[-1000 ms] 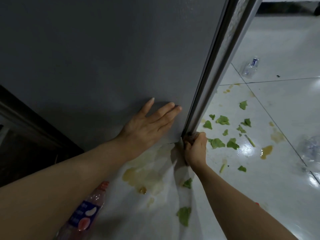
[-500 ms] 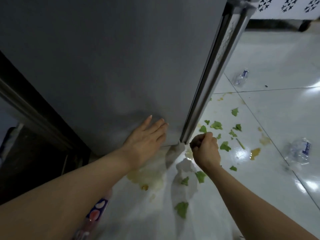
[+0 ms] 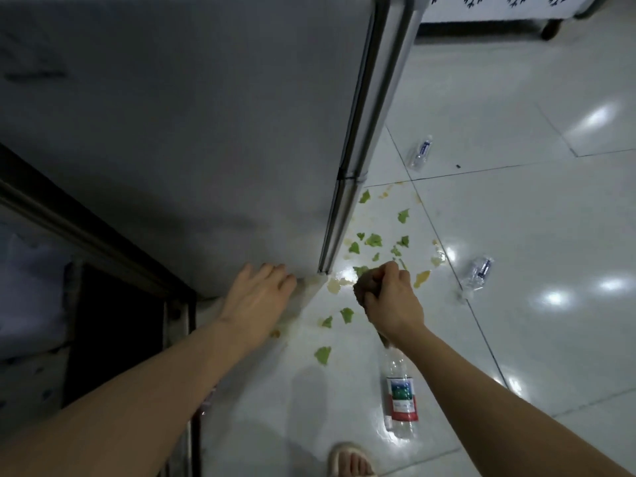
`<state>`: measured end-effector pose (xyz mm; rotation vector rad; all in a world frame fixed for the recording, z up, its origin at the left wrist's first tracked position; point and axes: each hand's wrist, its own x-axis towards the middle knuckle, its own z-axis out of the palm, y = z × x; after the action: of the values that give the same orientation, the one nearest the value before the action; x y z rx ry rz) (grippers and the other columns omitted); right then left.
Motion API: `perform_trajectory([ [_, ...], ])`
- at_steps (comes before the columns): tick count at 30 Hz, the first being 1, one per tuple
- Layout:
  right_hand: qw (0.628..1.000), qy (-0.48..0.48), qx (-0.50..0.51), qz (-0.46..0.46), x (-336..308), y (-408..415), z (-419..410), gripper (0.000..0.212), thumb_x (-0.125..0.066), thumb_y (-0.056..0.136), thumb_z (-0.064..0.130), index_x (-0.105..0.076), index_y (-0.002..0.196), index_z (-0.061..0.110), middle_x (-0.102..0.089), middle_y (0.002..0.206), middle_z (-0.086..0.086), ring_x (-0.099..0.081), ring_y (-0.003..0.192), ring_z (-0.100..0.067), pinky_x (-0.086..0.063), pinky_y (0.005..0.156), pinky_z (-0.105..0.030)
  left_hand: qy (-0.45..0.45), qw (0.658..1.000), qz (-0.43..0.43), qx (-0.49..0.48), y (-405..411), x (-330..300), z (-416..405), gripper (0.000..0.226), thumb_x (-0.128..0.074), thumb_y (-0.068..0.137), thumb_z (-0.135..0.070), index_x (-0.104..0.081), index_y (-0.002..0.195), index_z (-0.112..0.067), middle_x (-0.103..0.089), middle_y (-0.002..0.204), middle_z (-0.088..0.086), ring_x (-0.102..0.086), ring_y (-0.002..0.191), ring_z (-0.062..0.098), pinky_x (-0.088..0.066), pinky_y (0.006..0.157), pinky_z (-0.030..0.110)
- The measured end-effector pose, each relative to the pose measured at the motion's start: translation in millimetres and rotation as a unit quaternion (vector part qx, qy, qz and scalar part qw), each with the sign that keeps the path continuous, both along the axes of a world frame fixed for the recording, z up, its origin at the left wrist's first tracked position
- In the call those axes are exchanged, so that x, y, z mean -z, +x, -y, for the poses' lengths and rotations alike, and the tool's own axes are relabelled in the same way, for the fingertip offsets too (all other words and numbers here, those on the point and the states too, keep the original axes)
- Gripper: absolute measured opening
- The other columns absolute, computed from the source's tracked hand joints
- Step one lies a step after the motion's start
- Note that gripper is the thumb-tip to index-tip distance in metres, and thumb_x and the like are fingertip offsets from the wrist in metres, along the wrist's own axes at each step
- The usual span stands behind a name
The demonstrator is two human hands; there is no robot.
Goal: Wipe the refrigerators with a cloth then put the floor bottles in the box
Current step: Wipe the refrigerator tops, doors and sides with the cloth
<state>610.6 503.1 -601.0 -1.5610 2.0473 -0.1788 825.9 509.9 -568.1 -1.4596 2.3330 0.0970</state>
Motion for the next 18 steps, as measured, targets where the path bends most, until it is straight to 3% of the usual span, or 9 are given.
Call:
perform_trajectory([
  [4, 1.000, -0.004, -0.002, -0.003, -88, -5, -8, 0.031, -0.053, 0.090, 0.016, -0.038, 0.118, 0.012, -0.037, 0.122, -0.011, -0.047, 0.072, -0.022, -0.049, 0.066, -0.037, 0.024, 0.999, -0.025, -0.027, 2, -84, -11, 0.058, -0.050, 0.082, -0.009, -0.032, 0.136, -0.018, -0.040, 0.137, 0.003, -0.037, 0.125, 0.022, -0.032, 0.099, 0.036],
  [8, 1.000, -0.010, 0.018, 0.005, -181, -11, -12, 0.031, -0.054, 0.090, 0.017, -0.040, 0.117, 0.013, -0.037, 0.123, -0.011, -0.052, 0.078, -0.023, -0.053, 0.071, -0.040, 0.035, 0.998, -0.023, -0.040, -2, -174, -9, 0.066, -0.058, 0.077, -0.010, -0.031, 0.136, -0.017, -0.040, 0.135, 0.003, -0.038, 0.125, 0.022, -0.033, 0.098, 0.035],
  [12, 0.999, -0.023, 0.040, 0.008, -271, -24, -14, 0.032, -0.054, 0.090, 0.016, -0.041, 0.119, 0.013, -0.038, 0.123, -0.010, -0.056, 0.089, -0.027, -0.051, 0.069, -0.037, 0.015, 0.999, -0.037, -0.023, -13, -259, 1, 0.058, -0.054, 0.081, -0.008, -0.034, 0.134, -0.018, -0.043, 0.131, 0.002, -0.041, 0.121, 0.021, -0.038, 0.095, 0.033],
  [18, 0.997, -0.058, 0.040, 0.014, -370, -64, -10, 0.028, -0.054, 0.089, 0.014, -0.041, 0.114, 0.015, -0.039, 0.120, -0.006, -0.052, 0.074, -0.021, -0.043, 0.060, -0.030, -0.012, 0.996, -0.088, -0.021, -45, -349, 22, 0.059, -0.054, 0.084, -0.005, -0.032, 0.137, -0.018, -0.044, 0.134, 0.002, -0.042, 0.121, 0.020, -0.038, 0.098, 0.034],
])
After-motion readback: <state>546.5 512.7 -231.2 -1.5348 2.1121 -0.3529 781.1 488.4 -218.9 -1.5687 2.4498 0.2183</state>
